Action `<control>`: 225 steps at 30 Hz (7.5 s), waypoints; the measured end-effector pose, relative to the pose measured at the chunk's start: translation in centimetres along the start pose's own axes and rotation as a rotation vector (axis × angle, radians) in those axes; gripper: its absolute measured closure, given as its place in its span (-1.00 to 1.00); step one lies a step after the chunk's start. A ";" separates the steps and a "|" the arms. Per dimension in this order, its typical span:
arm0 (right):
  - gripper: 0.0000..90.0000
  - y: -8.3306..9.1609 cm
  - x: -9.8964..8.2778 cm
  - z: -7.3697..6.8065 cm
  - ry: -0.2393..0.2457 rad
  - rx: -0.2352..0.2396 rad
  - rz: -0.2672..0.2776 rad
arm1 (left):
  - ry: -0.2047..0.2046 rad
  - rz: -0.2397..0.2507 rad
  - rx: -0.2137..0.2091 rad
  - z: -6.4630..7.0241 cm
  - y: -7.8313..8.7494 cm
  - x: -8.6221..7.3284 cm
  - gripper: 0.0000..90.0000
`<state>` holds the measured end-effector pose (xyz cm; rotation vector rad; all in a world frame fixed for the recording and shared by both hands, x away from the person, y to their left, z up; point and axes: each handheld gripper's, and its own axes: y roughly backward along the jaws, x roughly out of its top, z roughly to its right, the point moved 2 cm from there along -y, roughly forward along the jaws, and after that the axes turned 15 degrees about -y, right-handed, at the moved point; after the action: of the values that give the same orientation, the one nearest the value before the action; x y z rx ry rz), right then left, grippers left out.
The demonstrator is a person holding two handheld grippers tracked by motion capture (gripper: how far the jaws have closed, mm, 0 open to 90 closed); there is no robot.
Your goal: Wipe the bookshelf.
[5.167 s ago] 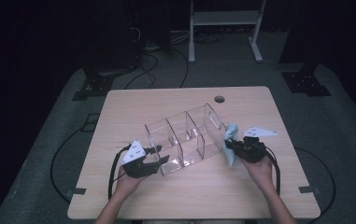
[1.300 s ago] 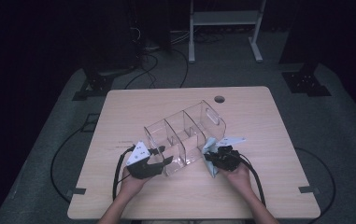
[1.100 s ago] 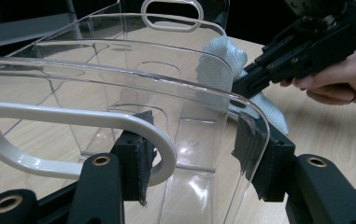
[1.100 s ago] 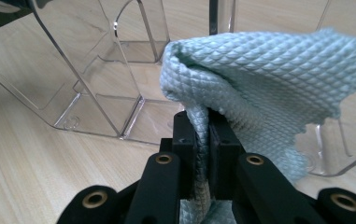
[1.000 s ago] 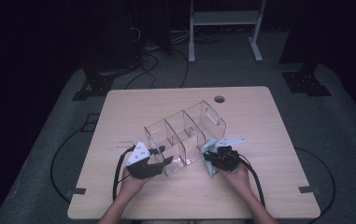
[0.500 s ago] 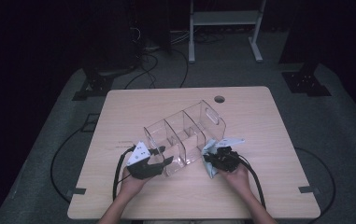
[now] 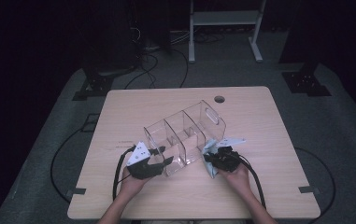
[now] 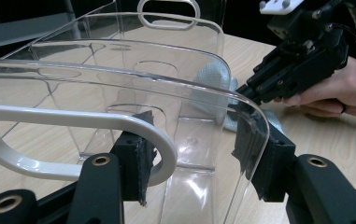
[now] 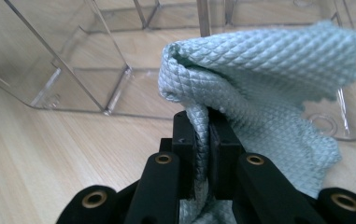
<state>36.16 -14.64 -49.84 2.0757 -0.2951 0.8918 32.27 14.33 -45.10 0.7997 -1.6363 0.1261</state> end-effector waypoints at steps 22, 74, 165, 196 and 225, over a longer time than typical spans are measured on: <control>0.84 0.2 0.1 -0.3 0.015 -0.007 0.016 | 0.008 0.004 -0.022 0.0 0.2 0.2 0.04; 0.84 -2.0 -2.1 -5.1 0.127 0.089 -0.070 | 0.001 0.006 -0.059 0.8 -0.2 0.6 0.04; 0.83 3.2 3.3 -8.1 0.205 0.117 0.117 | -0.010 0.008 -0.050 0.8 -0.3 0.6 0.04; 0.84 -1.3 -1.3 -5.7 0.151 0.092 -0.041 | -0.019 -0.002 -0.049 1.1 -0.4 0.6 0.04; 0.83 -1.3 -1.8 -5.4 0.138 0.094 -0.051 | -0.018 -0.005 -0.020 1.4 3.0 1.0 -0.19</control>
<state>32.94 -9.83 -49.73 2.0859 -0.1280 1.0296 29.42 15.43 -43.50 0.7917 -1.6496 0.0984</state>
